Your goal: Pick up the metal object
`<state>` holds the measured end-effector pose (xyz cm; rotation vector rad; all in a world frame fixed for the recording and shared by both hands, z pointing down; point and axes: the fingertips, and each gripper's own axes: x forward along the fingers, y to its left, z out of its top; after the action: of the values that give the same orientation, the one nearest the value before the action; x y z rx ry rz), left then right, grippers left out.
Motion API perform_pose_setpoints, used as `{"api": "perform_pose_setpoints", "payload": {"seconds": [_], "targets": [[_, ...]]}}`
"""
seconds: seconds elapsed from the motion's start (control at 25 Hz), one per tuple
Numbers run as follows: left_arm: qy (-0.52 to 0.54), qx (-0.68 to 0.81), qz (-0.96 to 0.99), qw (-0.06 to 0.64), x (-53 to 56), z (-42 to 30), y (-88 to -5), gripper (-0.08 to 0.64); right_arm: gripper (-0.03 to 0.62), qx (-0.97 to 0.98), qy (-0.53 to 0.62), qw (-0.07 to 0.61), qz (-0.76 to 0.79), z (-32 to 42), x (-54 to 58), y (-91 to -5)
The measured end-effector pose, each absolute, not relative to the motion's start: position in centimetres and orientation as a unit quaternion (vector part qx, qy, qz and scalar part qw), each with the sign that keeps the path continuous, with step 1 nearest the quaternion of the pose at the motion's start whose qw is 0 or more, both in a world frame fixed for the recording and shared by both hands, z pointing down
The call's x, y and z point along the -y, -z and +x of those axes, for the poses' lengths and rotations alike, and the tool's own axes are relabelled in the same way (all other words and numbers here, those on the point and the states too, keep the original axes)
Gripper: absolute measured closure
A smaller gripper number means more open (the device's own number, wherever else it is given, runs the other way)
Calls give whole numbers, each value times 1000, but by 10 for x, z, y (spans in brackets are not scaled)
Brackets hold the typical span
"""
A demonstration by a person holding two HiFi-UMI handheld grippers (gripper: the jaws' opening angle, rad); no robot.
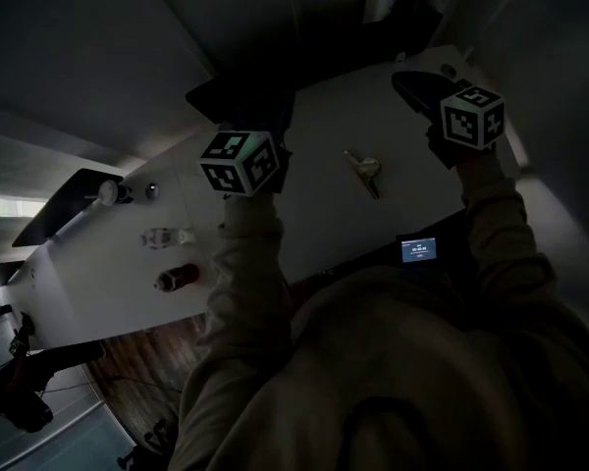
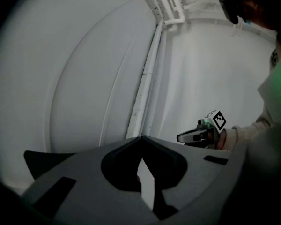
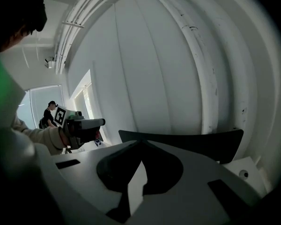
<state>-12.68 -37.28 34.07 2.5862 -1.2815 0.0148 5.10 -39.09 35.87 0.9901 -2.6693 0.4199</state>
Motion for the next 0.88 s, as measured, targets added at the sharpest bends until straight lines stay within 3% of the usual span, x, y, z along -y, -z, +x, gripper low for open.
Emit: {"api": "perform_pose_setpoints", "payload": {"seconds": [0.88], "targets": [[-40, 440, 875, 198, 341, -113, -424, 555, 572, 909, -205, 169, 322, 48, 367, -439]]}}
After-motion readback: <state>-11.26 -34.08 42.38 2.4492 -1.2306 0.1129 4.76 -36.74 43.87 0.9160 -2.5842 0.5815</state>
